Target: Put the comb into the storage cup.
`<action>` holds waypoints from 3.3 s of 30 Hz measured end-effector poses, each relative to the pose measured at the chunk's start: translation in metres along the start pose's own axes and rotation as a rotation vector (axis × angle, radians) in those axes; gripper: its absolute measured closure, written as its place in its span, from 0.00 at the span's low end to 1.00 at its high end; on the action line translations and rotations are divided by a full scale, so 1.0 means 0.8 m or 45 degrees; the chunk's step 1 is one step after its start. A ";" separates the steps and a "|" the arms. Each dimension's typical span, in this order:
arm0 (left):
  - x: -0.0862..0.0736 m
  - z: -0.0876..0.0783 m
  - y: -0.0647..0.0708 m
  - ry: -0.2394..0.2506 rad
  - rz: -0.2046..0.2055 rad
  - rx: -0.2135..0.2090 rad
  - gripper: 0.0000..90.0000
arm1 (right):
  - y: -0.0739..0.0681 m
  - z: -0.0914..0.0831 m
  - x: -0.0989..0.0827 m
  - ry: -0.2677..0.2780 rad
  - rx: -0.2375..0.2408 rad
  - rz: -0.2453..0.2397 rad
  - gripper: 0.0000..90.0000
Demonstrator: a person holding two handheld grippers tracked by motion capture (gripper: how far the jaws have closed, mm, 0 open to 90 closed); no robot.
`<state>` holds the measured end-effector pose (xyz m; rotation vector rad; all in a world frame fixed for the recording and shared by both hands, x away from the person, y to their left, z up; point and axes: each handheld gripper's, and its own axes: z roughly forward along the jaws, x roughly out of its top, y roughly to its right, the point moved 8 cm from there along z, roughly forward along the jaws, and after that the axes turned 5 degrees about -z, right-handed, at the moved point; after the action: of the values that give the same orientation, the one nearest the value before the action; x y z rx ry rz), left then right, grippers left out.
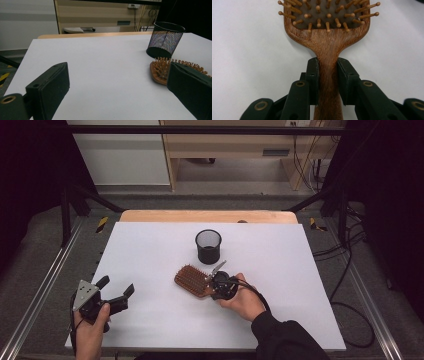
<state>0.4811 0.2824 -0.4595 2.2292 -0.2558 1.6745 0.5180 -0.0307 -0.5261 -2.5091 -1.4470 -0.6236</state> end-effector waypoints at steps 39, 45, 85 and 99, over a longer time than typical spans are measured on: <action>0.050 0.093 0.209 -0.026 -0.185 -0.694 0.07 | 0.012 -0.106 -0.026 0.741 -0.085 0.092 0.80; 0.057 0.114 0.233 -0.050 -0.291 -0.774 0.08 | 0.005 -0.115 -0.018 0.810 -0.087 0.078 0.80; 0.102 0.116 0.223 -0.049 -0.461 -0.737 0.37 | -0.014 -0.114 -0.005 0.874 -0.142 0.004 0.80; 0.104 0.119 0.231 -0.099 -0.462 -0.709 0.49 | -0.015 -0.110 -0.006 0.867 -0.142 0.011 0.80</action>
<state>0.5271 0.0810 -0.3734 1.7911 -0.2757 1.1531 0.4821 -0.0598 -0.4499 -2.0416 -1.1537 -1.4111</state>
